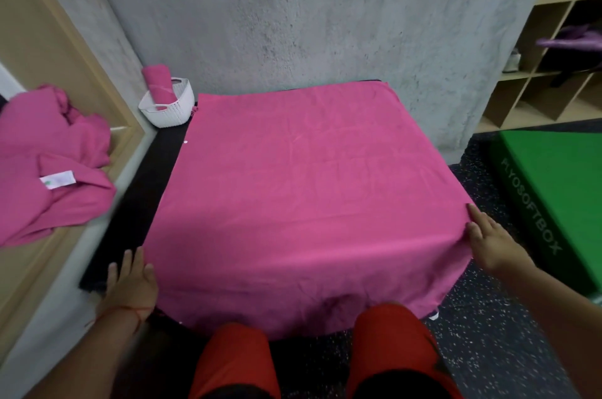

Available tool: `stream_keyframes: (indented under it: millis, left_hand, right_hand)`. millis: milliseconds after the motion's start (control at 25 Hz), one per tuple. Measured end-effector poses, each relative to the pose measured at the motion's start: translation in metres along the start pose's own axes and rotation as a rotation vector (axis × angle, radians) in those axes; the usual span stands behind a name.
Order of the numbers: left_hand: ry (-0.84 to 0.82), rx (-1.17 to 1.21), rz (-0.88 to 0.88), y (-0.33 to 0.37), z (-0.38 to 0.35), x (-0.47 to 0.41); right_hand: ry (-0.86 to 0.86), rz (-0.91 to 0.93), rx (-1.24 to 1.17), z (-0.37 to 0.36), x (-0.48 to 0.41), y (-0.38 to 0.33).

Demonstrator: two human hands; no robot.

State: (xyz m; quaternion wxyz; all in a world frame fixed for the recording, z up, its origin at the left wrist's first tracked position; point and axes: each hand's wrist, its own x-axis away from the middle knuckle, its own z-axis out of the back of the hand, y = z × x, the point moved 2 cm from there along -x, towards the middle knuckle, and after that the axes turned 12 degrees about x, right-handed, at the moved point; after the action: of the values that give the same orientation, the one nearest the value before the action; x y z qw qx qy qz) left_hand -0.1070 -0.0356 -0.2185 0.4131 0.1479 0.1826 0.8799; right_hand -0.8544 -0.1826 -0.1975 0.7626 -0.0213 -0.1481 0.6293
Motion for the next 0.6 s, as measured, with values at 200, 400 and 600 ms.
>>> stream_keyframes:
  millis: [200, 400, 600]
  left_hand:
    - [0.189, 0.237, 0.047, 0.02, 0.005, 0.029]
    - [0.347, 0.675, 0.179, 0.022, 0.002, 0.067]
    - [0.128, 0.748, 0.187, 0.004, -0.03, 0.061]
  right_hand:
    - [0.056, -0.196, -0.562, -0.004, 0.03, -0.003]
    - [-0.022, -0.336, -0.631, -0.033, 0.038, 0.016]
    - [-0.158, -0.305, -0.569, -0.066, 0.046, 0.023]
